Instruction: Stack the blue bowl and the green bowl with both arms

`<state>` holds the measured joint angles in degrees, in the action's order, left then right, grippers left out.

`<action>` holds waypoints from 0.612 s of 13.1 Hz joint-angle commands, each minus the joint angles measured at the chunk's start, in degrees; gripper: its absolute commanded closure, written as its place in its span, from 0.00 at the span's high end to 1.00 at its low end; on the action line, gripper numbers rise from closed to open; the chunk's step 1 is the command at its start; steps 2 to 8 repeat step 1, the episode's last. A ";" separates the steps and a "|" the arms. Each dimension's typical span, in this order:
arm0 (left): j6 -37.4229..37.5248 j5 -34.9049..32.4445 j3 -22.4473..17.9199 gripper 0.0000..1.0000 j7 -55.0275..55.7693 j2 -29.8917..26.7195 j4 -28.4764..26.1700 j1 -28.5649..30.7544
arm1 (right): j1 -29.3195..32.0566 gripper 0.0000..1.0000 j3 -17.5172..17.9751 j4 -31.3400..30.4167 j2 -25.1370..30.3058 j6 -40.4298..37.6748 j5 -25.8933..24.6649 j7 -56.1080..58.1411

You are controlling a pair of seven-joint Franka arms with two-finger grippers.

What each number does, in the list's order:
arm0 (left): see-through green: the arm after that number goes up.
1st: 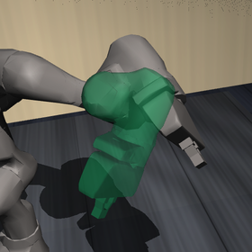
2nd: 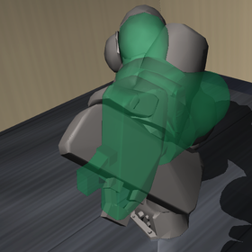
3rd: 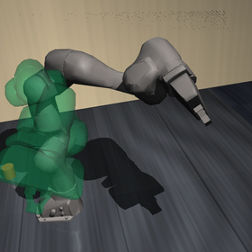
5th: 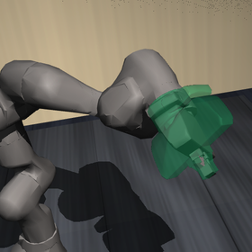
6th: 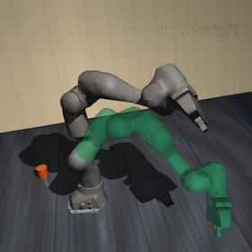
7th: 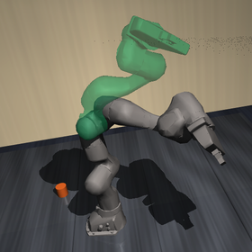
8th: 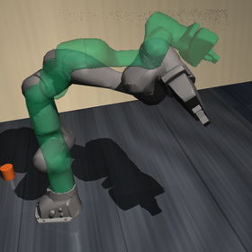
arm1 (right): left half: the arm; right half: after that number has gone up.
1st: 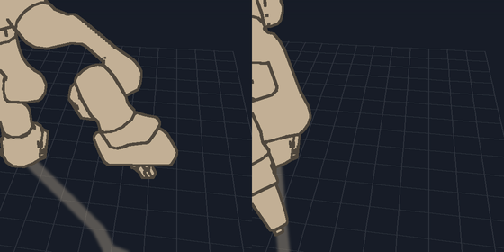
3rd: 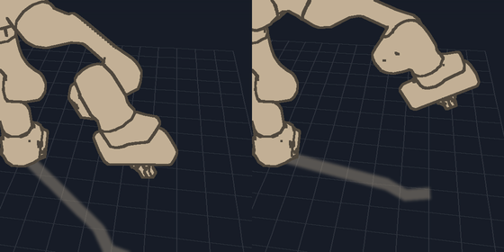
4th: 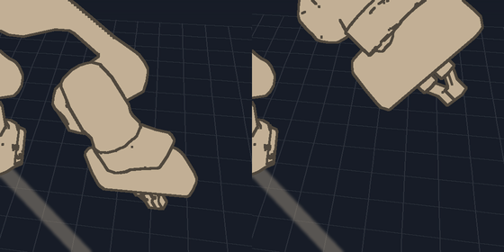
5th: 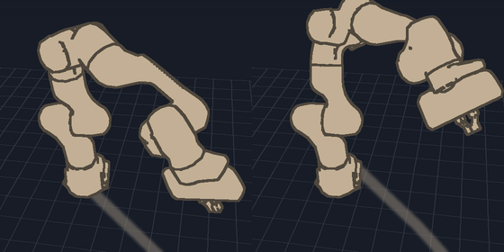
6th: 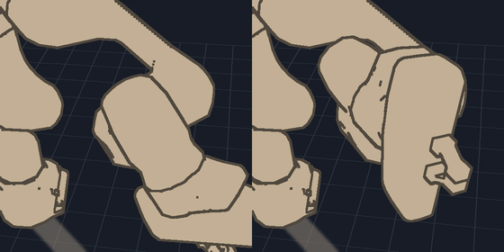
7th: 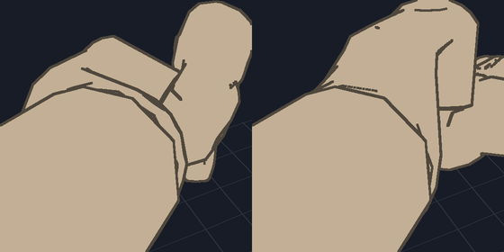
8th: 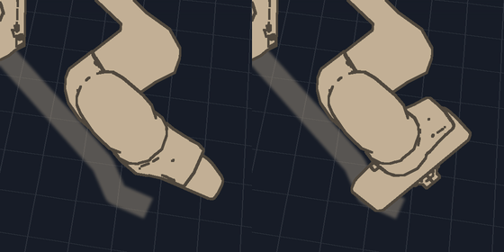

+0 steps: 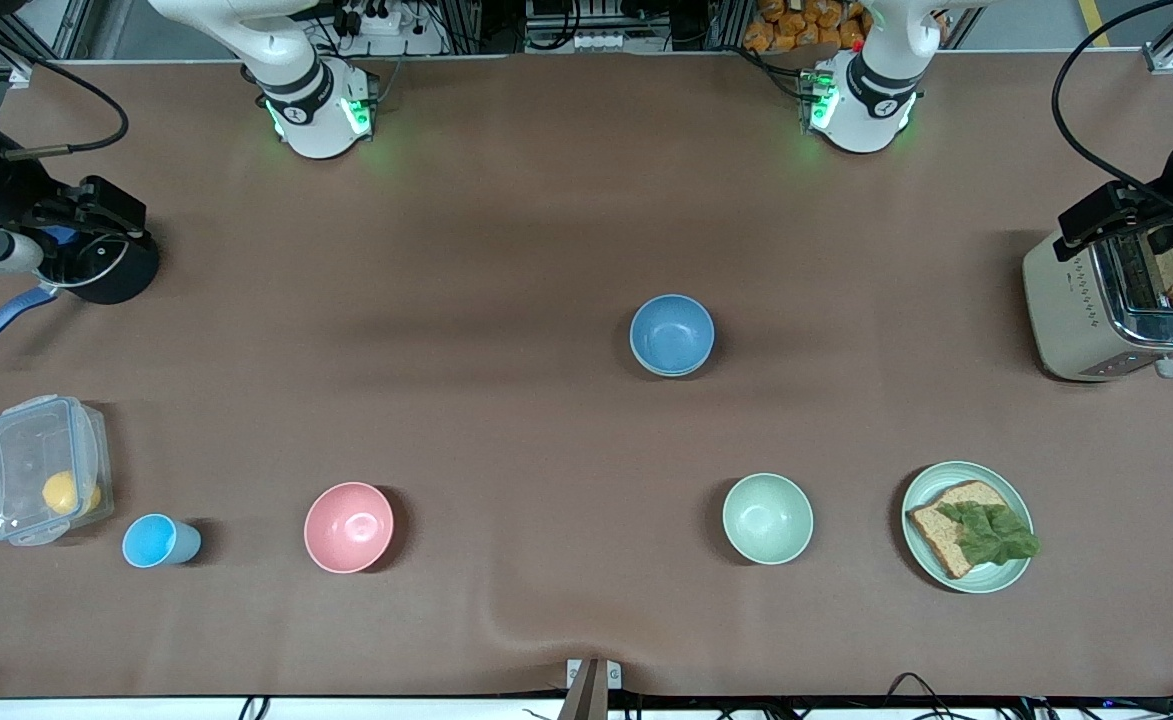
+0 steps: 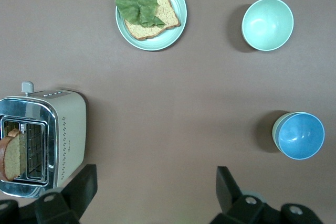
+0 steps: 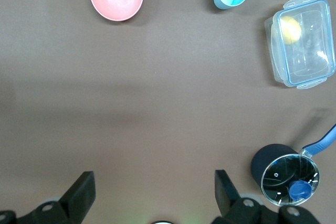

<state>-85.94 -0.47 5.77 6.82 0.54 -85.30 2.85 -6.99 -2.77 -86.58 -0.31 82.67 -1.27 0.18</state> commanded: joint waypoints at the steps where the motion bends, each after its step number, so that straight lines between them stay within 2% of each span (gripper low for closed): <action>1: 0.78 0.21 -0.06 1.00 -0.41 -0.10 0.22 0.05 | 1.10 1.00 0.84 -0.70 0.75 0.56 -1.02 0.09; 8: 0.78 0.21 -0.06 1.00 -0.41 -0.10 0.22 0.05 | 1.10 1.00 0.84 -0.70 0.75 0.56 -1.02 0.09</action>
